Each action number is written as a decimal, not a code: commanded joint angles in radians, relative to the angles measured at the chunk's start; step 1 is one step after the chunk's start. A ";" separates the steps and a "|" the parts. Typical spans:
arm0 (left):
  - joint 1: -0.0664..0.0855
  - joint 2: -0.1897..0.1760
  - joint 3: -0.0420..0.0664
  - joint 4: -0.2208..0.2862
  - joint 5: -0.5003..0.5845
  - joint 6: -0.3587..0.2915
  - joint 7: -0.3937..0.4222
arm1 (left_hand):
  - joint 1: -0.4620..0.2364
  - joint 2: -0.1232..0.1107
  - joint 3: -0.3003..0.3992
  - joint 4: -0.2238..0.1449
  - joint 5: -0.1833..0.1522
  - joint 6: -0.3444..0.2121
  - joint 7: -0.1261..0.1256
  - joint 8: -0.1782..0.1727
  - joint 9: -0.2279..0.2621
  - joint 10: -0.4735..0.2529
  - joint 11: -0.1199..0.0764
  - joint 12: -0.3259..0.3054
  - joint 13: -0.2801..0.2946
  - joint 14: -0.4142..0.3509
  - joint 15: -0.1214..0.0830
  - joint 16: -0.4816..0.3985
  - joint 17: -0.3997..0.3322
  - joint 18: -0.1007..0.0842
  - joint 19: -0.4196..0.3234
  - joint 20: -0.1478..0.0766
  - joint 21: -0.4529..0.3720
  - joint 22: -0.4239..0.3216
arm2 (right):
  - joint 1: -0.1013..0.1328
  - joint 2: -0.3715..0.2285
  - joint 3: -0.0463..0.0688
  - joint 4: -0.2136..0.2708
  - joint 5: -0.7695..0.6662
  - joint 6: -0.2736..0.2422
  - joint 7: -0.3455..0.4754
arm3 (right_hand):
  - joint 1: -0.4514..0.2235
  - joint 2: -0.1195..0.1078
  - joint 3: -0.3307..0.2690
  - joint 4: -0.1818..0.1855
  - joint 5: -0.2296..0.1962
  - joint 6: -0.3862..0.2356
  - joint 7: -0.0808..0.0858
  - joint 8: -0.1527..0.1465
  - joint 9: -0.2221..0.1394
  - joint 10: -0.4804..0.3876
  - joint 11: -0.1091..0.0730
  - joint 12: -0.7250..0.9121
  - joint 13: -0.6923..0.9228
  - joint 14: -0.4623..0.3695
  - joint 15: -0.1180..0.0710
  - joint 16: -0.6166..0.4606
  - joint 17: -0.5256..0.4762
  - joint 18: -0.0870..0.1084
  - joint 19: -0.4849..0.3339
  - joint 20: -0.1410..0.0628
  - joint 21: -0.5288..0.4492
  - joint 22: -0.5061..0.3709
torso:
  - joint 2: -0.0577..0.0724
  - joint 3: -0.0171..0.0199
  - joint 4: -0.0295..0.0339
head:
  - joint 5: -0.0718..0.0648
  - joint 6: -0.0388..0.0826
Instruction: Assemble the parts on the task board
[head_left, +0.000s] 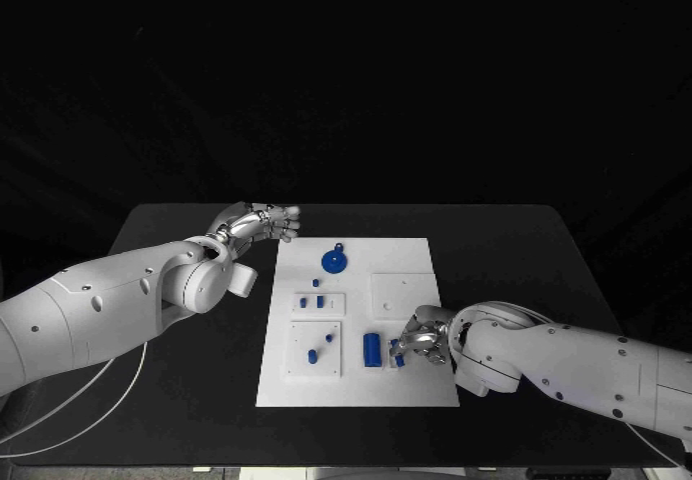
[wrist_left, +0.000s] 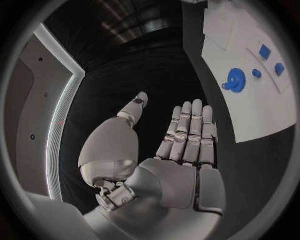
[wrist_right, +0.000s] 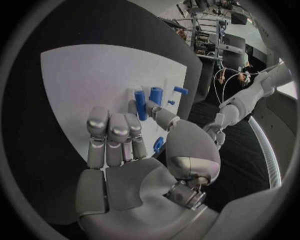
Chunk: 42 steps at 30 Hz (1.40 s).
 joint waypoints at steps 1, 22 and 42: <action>0.001 0.001 0.001 0.003 0.004 0.014 0.003 | -0.009 0.004 -0.001 0.004 -0.001 -0.004 -0.003 0.006 -0.001 -0.007 -0.002 0.001 -0.001 -0.007 0.002 -0.006 0.001 0.014 -0.004 0.005 -0.005 0.002 | -0.002 0.003 -0.001 -0.002 -0.024 0.004 -0.008 | -0.006 0.002 -0.002 -0.007 0.006 0.013 0.009 0.007 0.002 0.012 -0.007 0.002 0.000 -0.001 -0.007 0.001 0.001 0.060 0.000 0.005 0.004 0.016 | 0.000 0.0000 -0.0005 | 0.000 0.000; 0.001 -0.002 0.001 0.006 0.003 0.019 -0.006 | -0.010 0.002 -0.002 0.005 -0.001 -0.006 -0.002 0.006 -0.002 -0.008 -0.002 0.001 -0.002 -0.009 0.002 -0.009 0.002 0.014 -0.006 0.006 -0.007 0.003 | -0.011 0.029 -0.006 -0.031 -0.040 0.031 -0.026 | -0.036 -0.017 -0.020 -0.005 0.006 0.012 0.010 0.002 -0.001 0.007 -0.006 -0.003 0.000 -0.001 -0.006 0.000 0.001 0.060 0.000 0.005 0.004 0.015 | 0.000 0.0005 0.0002 | 0.002 -0.005; 0.001 -0.004 0.001 0.005 0.003 0.018 -0.010 | -0.011 0.001 -0.002 0.006 -0.001 -0.007 -0.002 0.006 -0.002 -0.009 -0.001 0.000 -0.002 -0.011 0.003 -0.011 0.004 0.014 -0.007 0.006 -0.008 0.004 | -0.018 0.032 -0.007 -0.027 -0.039 0.009 -0.010 | -0.080 -0.045 -0.070 -0.002 0.006 0.013 0.010 0.001 -0.002 0.008 -0.006 -0.003 0.003 -0.001 -0.007 0.001 0.001 0.060 0.002 0.004 0.004 0.014 | 0.000 0.0007 -0.0007 | 0.009 -0.004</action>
